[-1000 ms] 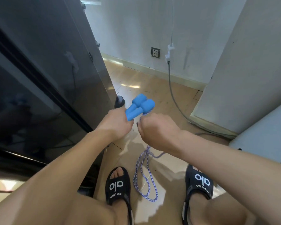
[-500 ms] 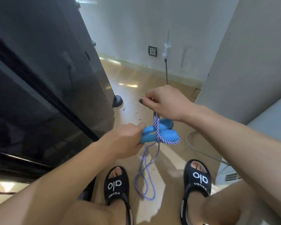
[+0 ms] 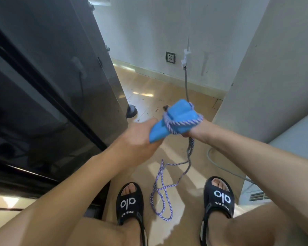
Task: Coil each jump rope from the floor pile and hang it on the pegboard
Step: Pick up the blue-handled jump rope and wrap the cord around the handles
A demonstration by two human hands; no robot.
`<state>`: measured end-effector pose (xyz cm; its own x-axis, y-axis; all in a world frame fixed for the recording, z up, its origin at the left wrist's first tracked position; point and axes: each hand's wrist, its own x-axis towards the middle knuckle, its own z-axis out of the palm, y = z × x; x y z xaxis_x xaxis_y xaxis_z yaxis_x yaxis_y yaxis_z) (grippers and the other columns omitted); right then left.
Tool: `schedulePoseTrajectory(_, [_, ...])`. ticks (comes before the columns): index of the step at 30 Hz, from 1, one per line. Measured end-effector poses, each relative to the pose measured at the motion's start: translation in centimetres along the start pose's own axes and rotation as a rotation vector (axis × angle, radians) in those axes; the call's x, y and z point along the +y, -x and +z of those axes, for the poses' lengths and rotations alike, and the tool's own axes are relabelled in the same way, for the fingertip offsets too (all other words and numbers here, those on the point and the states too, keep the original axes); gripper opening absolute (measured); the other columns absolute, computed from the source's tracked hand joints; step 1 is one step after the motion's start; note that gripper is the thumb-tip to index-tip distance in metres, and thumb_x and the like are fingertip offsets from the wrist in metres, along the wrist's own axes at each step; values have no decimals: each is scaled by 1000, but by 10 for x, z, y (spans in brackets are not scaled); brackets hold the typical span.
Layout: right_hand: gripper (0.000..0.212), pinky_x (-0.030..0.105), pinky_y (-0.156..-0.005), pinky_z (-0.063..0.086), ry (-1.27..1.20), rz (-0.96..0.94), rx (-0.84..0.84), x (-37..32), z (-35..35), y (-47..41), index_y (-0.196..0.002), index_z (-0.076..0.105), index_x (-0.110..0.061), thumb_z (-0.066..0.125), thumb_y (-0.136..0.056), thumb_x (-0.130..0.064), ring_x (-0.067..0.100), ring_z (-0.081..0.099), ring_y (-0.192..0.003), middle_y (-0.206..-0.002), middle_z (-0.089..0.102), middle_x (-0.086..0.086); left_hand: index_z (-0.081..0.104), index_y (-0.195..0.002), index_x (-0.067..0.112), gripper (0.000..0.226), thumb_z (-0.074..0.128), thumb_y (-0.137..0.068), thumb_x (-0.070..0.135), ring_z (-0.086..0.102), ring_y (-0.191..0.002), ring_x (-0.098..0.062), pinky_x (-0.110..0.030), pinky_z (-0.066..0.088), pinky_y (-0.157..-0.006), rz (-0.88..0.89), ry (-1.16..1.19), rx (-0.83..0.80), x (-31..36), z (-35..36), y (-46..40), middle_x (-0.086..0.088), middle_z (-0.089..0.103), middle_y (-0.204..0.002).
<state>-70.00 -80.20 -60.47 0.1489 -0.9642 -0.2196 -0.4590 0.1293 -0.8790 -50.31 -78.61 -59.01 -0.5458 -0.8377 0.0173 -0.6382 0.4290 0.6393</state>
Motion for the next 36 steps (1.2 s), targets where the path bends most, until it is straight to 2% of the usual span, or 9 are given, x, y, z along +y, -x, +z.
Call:
schedulePoseTrajectory(2, [34, 16, -41, 35, 55, 3, 39, -1, 14, 1, -68, 52, -19, 45, -102, -15, 7, 47, -42, -47, 49, -10, 58, -91, 13, 13, 60, -96, 25, 56, -62, -17, -28, 42, -54, -95, -34, 112, -10, -8, -9, -6, 61, -76])
schedulePoseTrajectory(5, [44, 28, -52, 34, 139, 10, 31, -6, 33, 3, -77, 58, -14, 31, -104, -36, 20, 46, -57, -57, 51, -2, 56, -89, 14, 14, 55, -97, 26, 54, -66, -14, -17, 38, -51, -322, -90, 211, -32, -19, -17, -2, 59, -81])
schedulePoseTrajectory(10, [41, 34, -55, 29, 497, -156, -148, -13, 42, 19, -72, 43, -12, 43, -103, -38, 17, 38, -57, -62, 44, 0, 45, -101, 21, 11, 53, -98, 29, 60, -75, -19, -33, 46, -62, -475, -453, -18, -54, -13, -16, -3, 58, -90])
schedulePoseTrajectory(17, [44, 32, -50, 26, 824, -361, -36, -30, 19, 14, -76, 54, -16, 43, -100, -50, 14, 42, -55, -60, 47, 1, 45, -111, 15, 20, 51, -97, 28, 53, -73, -25, -33, 41, -65, -349, -674, -244, -49, 20, -12, -2, 50, -86])
schedulePoseTrajectory(21, [57, 31, -49, 25, 851, -379, 85, -28, -2, -9, -62, 46, -15, 43, -97, -60, 21, 46, -56, -56, 49, 3, 56, -89, 16, 24, 73, -77, 28, 47, -48, -22, -25, 21, -45, 62, -814, -104, -25, 32, 1, 1, 47, -62])
schedulePoseTrajectory(25, [64, 33, -52, 32, 809, -324, 74, -15, -10, -19, -60, 47, -10, 45, -94, -64, 28, 43, -57, -54, 45, 4, 48, -115, 18, 27, 54, -95, 33, 47, -70, -26, -31, 26, -64, 115, -702, -103, -11, 33, 6, 1, 51, -84])
schedulePoseTrajectory(30, [66, 33, -57, 34, 558, -160, -25, -3, -2, -21, -55, 40, -11, 50, -94, -63, 24, 34, -53, -49, 35, 2, 29, -98, 32, 31, 59, -92, 32, 38, -68, -18, -29, 29, -62, 239, -461, -36, 8, 18, 20, 9, 42, -78])
schedulePoseTrajectory(33, [47, 19, -66, 50, 257, 32, -91, -1, 2, -4, -61, 35, -17, 67, -90, -35, 5, 43, -47, -37, 39, -15, 52, -99, 19, 16, 64, -90, 22, 53, -59, -20, -28, 34, -49, 234, -186, 92, 11, 2, 22, 4, 58, -73])
schedulePoseTrajectory(36, [38, 23, -64, 45, 249, -83, -58, -9, 23, 10, -65, 38, -17, 41, -102, -24, 7, 47, -58, -60, 52, -3, 62, -95, 12, 12, 65, -92, 23, 61, -62, -16, -24, 46, -53, 3, -8, 237, -3, -11, 9, -2, 64, -74])
